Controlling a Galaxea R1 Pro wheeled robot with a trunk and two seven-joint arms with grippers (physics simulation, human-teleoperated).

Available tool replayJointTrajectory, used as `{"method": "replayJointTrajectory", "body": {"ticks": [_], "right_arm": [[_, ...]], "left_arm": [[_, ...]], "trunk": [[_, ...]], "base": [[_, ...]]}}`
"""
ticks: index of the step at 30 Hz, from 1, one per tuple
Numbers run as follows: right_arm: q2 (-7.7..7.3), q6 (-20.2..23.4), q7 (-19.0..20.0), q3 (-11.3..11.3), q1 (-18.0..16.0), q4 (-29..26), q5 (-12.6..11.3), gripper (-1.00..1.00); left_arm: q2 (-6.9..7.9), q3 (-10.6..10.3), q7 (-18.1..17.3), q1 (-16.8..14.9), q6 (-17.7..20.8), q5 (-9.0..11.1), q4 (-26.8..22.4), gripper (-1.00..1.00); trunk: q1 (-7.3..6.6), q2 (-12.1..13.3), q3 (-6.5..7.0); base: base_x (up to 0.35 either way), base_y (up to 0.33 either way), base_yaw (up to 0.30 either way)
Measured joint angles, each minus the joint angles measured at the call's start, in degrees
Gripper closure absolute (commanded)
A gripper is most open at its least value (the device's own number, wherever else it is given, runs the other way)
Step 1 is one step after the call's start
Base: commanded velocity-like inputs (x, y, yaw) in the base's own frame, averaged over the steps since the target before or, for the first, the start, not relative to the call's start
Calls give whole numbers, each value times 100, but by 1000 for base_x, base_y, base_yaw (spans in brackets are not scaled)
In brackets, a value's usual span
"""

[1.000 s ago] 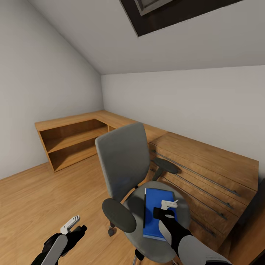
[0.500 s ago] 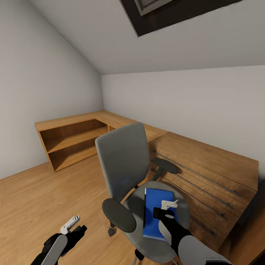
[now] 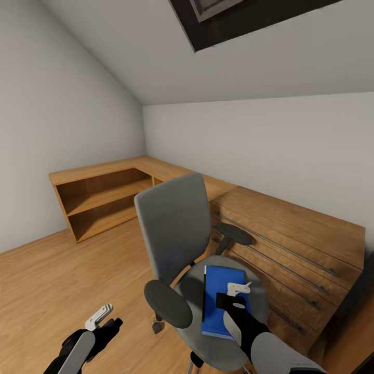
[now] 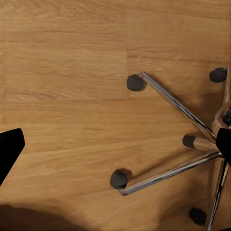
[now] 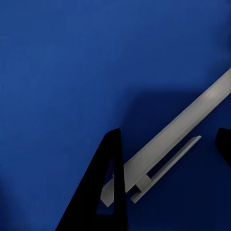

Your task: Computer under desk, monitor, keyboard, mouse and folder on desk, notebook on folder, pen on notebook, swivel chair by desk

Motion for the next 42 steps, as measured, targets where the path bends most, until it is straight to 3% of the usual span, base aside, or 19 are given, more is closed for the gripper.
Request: {"method": "replayJointTrajectory", "body": {"ticks": [8,14,39,42], "right_arm": [[0,0,-15,21,1,2,-1,100],[0,0,-246,24,1,3,14,100],[0,-6,-271,20,1,3,-8,100],[0,-6,-272,19,1,10,-9,100]], "left_arm": [[-5,-8,3,0,-3,6,1,-100],[3,-8,2,0,-3,-3,4,-100],[-5,-9,-3,0,-5,5,9,-100],[-5,-9,-3,0,-5,-1,9,-100]], "trunk": [[0,0,0],[0,0,0],[0,0,0],[-65,119,53]], "base": [[0,0,0],[0,0,0],[0,0,0],[0,0,0]]}}
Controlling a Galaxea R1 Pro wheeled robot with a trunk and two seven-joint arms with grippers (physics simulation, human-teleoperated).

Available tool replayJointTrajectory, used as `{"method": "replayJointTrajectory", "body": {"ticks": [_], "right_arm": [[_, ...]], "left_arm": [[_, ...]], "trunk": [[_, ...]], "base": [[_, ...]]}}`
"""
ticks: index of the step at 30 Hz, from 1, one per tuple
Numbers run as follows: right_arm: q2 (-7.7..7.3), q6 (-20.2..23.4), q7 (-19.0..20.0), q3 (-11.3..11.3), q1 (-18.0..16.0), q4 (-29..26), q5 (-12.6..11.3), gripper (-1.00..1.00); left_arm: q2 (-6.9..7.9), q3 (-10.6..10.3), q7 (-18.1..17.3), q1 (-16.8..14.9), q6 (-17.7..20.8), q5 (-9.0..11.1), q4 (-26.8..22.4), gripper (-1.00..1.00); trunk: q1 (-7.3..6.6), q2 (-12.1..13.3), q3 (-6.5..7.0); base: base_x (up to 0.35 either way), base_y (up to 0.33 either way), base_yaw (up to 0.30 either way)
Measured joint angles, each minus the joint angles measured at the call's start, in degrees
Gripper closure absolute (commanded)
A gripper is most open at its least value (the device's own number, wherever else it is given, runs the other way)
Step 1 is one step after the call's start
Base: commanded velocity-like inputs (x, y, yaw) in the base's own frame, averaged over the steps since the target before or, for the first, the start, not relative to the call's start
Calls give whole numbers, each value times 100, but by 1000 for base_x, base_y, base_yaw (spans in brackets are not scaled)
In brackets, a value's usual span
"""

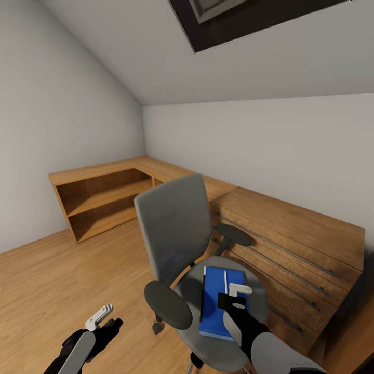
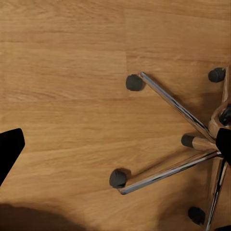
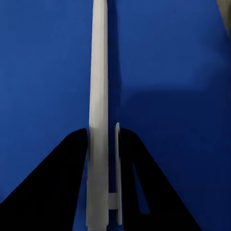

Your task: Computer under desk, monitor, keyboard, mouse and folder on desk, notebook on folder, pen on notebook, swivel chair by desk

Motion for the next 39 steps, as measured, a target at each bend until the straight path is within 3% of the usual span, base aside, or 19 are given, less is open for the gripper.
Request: {"method": "replayJointTrajectory", "body": {"ticks": [8,21,25,27,29,31,33,36,37,39], "right_arm": [[0,-131,-4,3,1,-2,1,100],[-6,-431,5,-12,11,-89,-4,100],[-7,-465,2,-8,16,-365,-3,100],[-23,-65,11,-28,99,-1092,5,100],[-57,968,29,-41,546,-2413,0,100],[-78,1540,36,-42,917,-3295,1,100],[-92,1913,40,-41,1235,-4010,3,100],[-105,2217,45,-41,1481,-4634,2,100],[-115,2490,51,-45,1584,-5005,5,100],[-135,2737,55,-49,1656,-5362,-12,100]], "left_arm": [[7,0,2,0,0,-14,0,-100],[1,0,2,0,0,3,0,-100],[3,0,1,0,0,1,0,-100],[1,-16,0,0,0,-5,-20,-100],[0,-142,5,0,-9,-9,-132,-100],[2,-263,9,0,-79,-9,-359,-100],[9,-381,22,0,-237,-8,-758,-100],[20,-494,37,96,-394,-7,-1377,-100],[32,-542,50,328,-455,-8,-1863,-100],[46,-564,102,496,-467,-11,-2348,-100]], "trunk": [[-175,321,144],[-458,843,377],[-546,1003,449],[-590,1083,485],[-634,1163,521],[-678,1244,557],[-722,1324,593],[-790,1444,647],[-813,1484,665],[-857,1564,701]], "base": [[-24,0,0],[-312,0,0],[-338,0,0],[-338,0,0],[-338,0,0],[-338,0,0],[-299,0,0],[-132,0,0],[-42,0,0],[-24,0,0]]}}
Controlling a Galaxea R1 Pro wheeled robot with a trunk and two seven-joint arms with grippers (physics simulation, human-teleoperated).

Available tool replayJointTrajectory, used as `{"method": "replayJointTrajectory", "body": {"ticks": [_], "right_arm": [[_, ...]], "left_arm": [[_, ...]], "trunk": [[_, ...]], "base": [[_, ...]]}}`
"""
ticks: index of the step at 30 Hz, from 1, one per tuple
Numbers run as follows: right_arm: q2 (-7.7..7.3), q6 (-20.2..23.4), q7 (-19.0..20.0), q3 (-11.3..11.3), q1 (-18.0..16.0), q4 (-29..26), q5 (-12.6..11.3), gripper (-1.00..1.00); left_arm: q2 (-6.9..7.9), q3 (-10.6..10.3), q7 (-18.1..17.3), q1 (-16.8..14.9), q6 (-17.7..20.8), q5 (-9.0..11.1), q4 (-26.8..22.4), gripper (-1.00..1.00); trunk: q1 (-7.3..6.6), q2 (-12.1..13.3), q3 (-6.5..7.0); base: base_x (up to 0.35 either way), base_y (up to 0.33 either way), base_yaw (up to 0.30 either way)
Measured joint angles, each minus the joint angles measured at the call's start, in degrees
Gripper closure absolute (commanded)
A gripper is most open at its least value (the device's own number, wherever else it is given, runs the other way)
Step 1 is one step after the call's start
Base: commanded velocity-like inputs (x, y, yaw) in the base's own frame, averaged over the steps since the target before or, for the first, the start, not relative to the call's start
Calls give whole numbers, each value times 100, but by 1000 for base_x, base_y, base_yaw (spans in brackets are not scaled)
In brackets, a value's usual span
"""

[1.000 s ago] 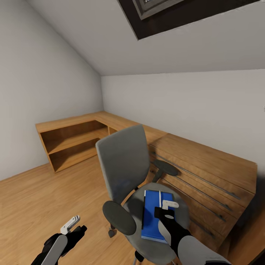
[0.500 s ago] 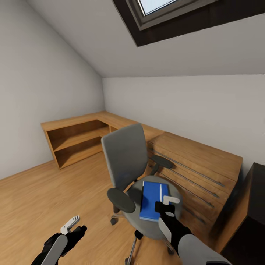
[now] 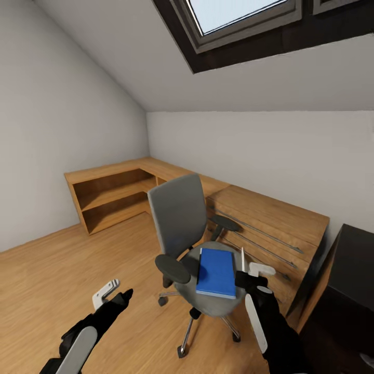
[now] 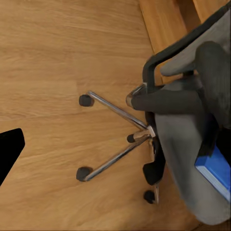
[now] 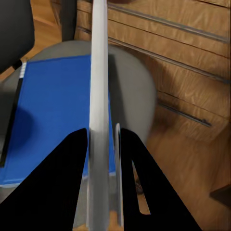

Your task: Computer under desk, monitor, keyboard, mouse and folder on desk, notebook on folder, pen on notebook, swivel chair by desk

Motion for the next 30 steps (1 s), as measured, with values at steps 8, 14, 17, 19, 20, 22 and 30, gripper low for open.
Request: {"method": "replayJointTrajectory", "body": {"ticks": [8,14,17,19,20,22,30], "right_arm": [[-18,209,3,-20,294,-869,-9,100],[-59,187,-46,-228,342,-1438,5,100],[-124,182,-44,-344,341,-1452,8,100],[-155,179,-43,-432,341,-1459,4,100],[-163,177,-42,-453,341,-1462,2,100],[-177,173,-45,-509,341,-1476,0,100],[-192,184,-50,-649,341,-1693,-1,100]], "left_arm": [[7,-484,307,148,-2,8,-378,-100],[-4,-1694,880,157,-25,40,-326,-100],[-6,-1699,881,157,-25,25,-229,-100],[-9,-1704,882,157,-25,27,-209,-100],[-11,-1705,882,157,-25,32,-204,-100],[-19,-1712,882,158,-20,45,-187,-100],[-28,-1848,897,158,-50,21,-173,-100]], "trunk": [[-176,321,143],[-308,562,258],[-374,682,324],[-418,763,363],[-440,803,382],[-484,883,419],[-657,1204,564]], "base": [[-5,0,0],[-6,0,-65],[-3,0,-99],[-1,0,-41],[-1,0,-23],[0,0,-13],[-130,-96,-1]]}}
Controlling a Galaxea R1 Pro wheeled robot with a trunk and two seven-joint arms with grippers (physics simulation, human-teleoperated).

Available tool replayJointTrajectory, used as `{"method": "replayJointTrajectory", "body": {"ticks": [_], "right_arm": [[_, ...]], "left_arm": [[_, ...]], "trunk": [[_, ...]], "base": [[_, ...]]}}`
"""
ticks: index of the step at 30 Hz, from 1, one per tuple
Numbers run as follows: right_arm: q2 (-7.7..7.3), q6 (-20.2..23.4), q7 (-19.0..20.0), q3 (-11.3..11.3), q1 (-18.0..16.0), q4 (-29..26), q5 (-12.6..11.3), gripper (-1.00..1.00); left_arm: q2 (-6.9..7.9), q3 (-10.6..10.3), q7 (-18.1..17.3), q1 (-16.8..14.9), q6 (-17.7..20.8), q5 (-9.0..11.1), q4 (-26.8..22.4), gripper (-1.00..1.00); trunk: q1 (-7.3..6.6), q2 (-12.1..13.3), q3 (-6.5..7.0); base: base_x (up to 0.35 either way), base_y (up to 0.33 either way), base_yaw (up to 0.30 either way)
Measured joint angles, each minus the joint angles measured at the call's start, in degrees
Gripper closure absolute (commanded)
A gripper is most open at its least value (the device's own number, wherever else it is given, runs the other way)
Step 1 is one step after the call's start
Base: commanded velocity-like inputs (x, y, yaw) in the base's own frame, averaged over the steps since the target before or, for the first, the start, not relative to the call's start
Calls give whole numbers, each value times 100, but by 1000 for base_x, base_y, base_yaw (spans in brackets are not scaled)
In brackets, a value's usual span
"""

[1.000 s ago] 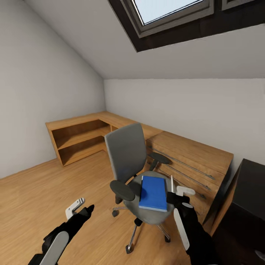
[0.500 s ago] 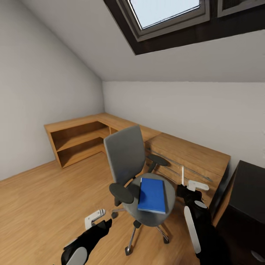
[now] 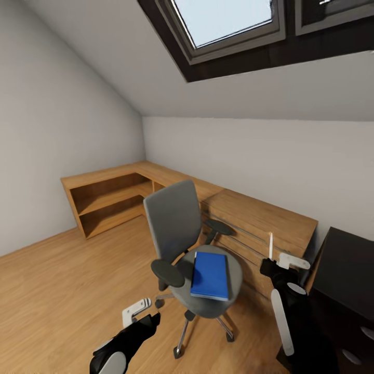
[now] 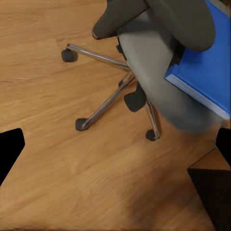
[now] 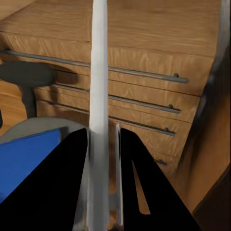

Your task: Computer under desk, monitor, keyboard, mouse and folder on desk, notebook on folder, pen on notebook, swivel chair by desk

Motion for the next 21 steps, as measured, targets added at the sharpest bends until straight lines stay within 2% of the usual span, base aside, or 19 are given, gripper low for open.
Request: {"method": "replayJointTrajectory", "body": {"ticks": [5,12,14,17,21], "right_arm": [[-3,-20,13,-103,1,15,0,100],[-12,-23,37,-390,1,22,-2,100],[-12,-23,45,-426,1,23,-2,100],[-12,-23,51,-457,1,24,-2,100],[-18,-23,61,-458,1,39,0,100]], "left_arm": [[0,-18,8,-1,-6,-2,0,-100],[3,-29,2,-1,-10,-10,0,-100],[6,-29,1,-1,-10,-48,0,-100],[-2,-32,9,-1,-12,-257,1,-100],[-7,-29,13,0,-12,-357,1,-100]], "trunk": [[-112,201,93],[-113,202,113],[-113,202,118],[-115,202,126],[-115,202,131]], "base": [[-120,-92,-104],[-11,-10,-234],[71,-54,-258],[188,-169,-265],[220,-201,-228]]}}
